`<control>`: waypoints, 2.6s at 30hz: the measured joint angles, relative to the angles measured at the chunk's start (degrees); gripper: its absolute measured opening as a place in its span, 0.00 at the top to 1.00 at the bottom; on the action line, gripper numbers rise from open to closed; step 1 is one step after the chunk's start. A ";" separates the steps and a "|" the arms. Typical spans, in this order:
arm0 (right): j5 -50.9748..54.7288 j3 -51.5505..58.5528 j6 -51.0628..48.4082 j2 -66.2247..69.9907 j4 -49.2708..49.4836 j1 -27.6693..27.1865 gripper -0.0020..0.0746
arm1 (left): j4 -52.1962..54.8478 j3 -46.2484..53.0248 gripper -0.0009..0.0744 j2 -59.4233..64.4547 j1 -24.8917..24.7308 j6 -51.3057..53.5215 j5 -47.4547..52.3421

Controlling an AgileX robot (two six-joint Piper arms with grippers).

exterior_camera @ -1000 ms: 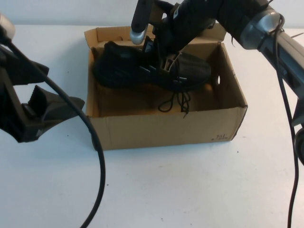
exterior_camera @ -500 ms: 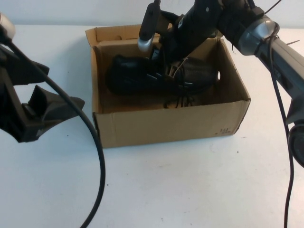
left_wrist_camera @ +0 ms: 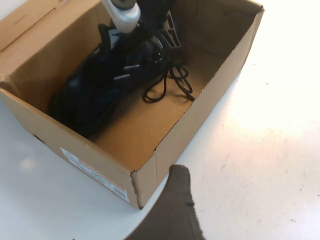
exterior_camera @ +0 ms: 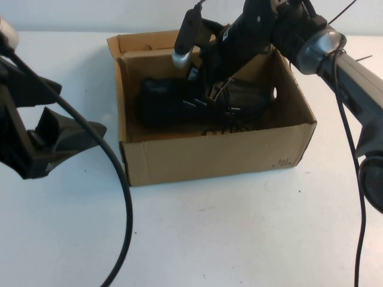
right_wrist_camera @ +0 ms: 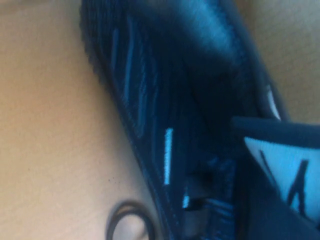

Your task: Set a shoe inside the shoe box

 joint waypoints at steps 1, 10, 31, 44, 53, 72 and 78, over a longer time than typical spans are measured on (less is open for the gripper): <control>-0.25 0.00 0.50 -0.12 0.15 0.00 0.81 | 0.00 0.00 0.19 0.00 0.00 0.00 0.00; -1.30 0.00 4.34 -3.22 0.14 -0.04 0.59 | 0.00 0.00 0.19 0.00 0.00 0.00 0.21; 11.79 -0.10 23.54 -28.82 -0.70 -0.04 0.99 | 2.84 0.00 0.97 -3.80 0.00 -0.42 1.77; 12.99 0.04 39.51 -49.55 -3.58 -0.04 0.99 | 7.86 -0.10 0.99 -22.22 0.00 -16.34 4.51; 12.28 20.76 40.73 -65.85 -6.02 -0.04 0.99 | 8.33 0.32 0.99 -28.77 0.00 -24.34 1.69; -34.68 105.81 41.47 -115.02 -1.98 -0.13 0.99 | 8.84 27.71 0.99 -30.38 0.00 -29.72 -16.52; -37.38 111.90 41.47 -117.61 -1.50 -0.13 0.99 | 8.88 27.82 0.99 -30.38 0.00 -29.72 -17.00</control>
